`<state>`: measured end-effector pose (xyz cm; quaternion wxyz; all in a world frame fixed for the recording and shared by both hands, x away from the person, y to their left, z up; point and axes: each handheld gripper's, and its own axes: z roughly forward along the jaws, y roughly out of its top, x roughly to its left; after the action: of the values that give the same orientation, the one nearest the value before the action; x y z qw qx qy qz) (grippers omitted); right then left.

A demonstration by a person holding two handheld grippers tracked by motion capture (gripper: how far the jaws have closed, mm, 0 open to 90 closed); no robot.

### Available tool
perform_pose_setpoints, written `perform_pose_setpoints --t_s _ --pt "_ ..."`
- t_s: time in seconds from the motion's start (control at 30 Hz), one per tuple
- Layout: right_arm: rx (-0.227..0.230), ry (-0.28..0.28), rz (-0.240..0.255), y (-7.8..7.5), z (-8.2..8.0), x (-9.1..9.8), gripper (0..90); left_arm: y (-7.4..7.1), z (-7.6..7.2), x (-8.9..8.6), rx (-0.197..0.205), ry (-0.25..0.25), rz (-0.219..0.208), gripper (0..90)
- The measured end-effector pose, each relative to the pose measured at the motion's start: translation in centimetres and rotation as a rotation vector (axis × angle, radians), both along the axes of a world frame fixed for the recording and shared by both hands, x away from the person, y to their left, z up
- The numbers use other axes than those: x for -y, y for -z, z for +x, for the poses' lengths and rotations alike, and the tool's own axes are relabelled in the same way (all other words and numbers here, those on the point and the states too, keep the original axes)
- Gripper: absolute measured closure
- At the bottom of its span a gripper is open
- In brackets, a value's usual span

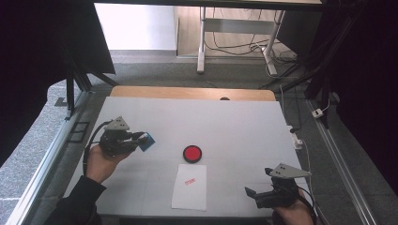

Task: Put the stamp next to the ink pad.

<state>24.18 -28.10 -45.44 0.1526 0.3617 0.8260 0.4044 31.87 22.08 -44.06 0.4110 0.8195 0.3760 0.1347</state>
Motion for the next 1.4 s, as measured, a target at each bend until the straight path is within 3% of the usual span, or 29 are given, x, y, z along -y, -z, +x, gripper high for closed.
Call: perform_pose_setpoints --t_s 0.5,1.4 --pt "-0.007 -0.004 0.004 0.0 0.0 0.0 0.0 1.7 1.0 0.2 -0.050 -0.037 0.015 70.1" --pt "-0.012 -0.028 -0.016 0.1 0.0 -0.2 0.0 4.6 2.3 1.2 -0.111 -0.058 0.075 70.0"
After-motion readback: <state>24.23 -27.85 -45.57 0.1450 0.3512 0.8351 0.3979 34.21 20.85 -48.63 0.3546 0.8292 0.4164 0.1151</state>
